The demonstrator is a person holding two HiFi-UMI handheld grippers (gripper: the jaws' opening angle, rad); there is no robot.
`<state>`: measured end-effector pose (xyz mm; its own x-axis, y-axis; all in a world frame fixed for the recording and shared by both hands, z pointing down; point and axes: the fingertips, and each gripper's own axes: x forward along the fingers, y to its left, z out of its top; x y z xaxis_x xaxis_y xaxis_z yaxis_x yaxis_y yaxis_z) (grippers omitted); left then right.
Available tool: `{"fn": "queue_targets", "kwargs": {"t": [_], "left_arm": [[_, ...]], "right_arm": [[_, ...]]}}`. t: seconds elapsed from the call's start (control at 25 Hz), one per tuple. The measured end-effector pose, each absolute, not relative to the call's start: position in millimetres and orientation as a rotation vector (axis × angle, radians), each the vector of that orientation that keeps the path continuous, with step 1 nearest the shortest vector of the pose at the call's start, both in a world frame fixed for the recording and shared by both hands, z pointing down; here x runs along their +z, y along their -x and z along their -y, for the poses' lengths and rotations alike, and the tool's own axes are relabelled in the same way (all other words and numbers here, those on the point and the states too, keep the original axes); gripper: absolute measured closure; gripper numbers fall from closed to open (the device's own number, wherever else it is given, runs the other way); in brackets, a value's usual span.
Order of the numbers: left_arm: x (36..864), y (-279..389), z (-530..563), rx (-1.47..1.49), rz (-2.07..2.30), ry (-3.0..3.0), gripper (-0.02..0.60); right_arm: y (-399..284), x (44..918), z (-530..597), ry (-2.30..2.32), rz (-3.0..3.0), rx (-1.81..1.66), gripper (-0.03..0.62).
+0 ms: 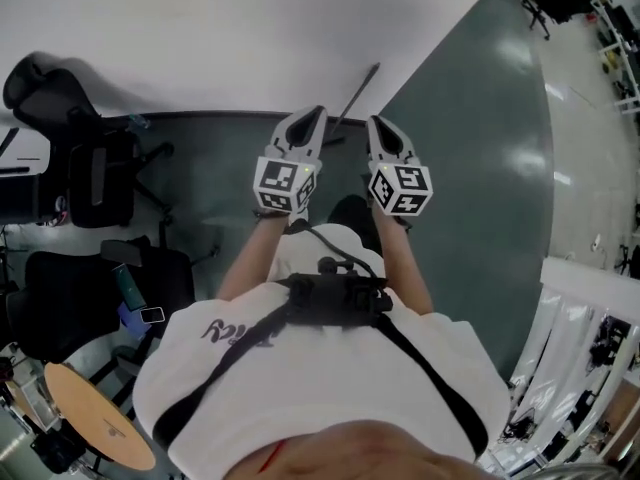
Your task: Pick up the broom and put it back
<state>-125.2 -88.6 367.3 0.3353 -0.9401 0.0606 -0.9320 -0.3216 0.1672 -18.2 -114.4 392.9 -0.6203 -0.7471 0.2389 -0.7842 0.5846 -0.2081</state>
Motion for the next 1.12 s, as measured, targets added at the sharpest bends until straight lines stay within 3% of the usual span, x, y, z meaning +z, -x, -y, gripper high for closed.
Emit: {"fn": "queue_targets", "kwargs": {"t": [0.4,1.12], "left_arm": [[436,113,172,-0.021,1.641,-2.375,0.568],[603,95,256,0.242,1.546,-2.268,0.569]], "right_arm": [[-3,465,181,-1.285,2.567,0.449,0.586],[-52,678,272,-1.345,2.246,0.728,0.585]]}}
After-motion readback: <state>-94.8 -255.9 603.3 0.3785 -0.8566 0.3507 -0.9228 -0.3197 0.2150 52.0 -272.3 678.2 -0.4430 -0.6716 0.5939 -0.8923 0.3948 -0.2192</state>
